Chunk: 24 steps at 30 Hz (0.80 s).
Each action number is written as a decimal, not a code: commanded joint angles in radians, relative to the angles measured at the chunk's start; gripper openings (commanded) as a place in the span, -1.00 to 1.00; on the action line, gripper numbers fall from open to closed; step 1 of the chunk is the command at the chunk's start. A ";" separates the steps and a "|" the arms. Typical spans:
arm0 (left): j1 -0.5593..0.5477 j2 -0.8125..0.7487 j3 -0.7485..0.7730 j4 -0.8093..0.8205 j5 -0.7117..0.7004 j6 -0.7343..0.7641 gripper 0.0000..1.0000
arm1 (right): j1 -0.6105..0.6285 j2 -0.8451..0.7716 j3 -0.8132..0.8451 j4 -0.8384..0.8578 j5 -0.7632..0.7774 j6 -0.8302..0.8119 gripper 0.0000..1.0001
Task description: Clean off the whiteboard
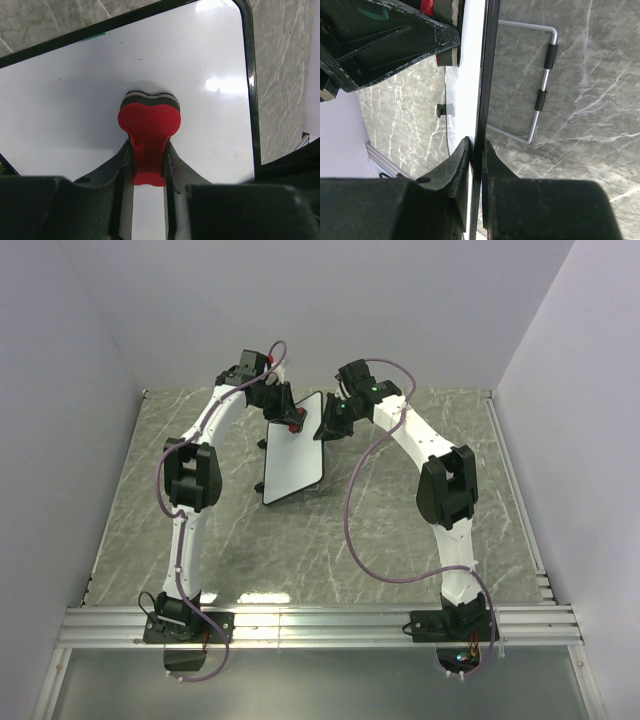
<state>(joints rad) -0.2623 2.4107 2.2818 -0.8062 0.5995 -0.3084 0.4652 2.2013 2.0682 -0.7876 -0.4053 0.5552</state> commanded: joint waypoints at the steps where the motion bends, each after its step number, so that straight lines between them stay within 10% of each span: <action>1: -0.150 0.131 -0.061 -0.070 -0.012 -0.009 -0.99 | 0.122 0.014 -0.017 -0.061 -0.084 -0.117 -1.00; 12: -0.034 0.169 -0.169 -0.149 -0.338 -0.015 -0.99 | 0.124 0.001 -0.039 -0.061 -0.072 -0.126 -1.00; 24: 0.046 -0.160 -0.324 0.064 -0.314 -0.135 -1.00 | 0.122 0.003 -0.028 -0.042 -0.066 -0.113 -1.00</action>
<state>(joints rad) -0.1936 2.3203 2.0277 -0.7364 0.2565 -0.3801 0.4885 2.1807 2.0655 -0.7799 -0.4137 0.5331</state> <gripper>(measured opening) 0.257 0.158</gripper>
